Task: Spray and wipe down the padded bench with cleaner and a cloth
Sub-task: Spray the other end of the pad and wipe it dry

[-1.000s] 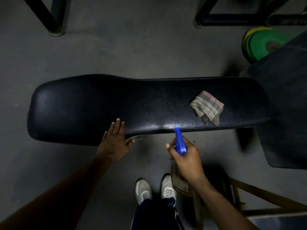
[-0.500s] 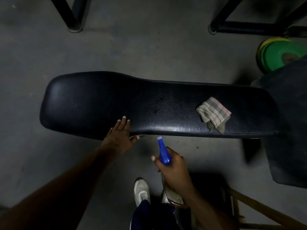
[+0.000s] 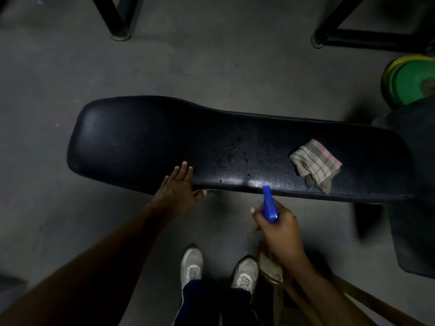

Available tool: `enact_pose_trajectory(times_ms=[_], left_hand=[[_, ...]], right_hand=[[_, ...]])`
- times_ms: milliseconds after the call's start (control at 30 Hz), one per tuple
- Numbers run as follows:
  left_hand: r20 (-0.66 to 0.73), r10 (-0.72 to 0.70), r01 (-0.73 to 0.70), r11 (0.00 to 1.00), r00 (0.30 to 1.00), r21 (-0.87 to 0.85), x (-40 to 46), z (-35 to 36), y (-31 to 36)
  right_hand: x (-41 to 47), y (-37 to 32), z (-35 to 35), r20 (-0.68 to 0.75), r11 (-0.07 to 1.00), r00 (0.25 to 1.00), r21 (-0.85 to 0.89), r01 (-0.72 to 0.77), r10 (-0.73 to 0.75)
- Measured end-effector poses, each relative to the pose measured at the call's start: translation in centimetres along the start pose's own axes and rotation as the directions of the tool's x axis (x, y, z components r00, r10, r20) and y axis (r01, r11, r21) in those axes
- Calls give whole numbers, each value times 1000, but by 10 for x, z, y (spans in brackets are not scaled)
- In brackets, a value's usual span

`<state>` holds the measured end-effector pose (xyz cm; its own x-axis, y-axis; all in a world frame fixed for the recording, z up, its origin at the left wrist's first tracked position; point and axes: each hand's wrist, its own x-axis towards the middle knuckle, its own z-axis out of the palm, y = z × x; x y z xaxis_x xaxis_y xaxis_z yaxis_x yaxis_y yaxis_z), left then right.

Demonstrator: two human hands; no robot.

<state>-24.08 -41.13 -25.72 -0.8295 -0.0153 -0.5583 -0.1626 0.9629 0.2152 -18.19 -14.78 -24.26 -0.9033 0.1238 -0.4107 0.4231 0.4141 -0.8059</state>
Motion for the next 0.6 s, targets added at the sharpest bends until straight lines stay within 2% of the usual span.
enact_pose_trajectory(times_ms=[200,400,600], left_hand=[[23,22,-22,999,999,-32,0,-6,-4],[28,7,-5,996,1000,-95,-7,-17,-21],[23,-12,14,998,1000,-68,-4,-38,-59]], right_hand=[[14,-31,16,-10,1000,1000,-5,21,-21],[5,-56,47,76,998,996,-25,58,-56],[-7,-72,77,145,998,987,1,68,-68]])
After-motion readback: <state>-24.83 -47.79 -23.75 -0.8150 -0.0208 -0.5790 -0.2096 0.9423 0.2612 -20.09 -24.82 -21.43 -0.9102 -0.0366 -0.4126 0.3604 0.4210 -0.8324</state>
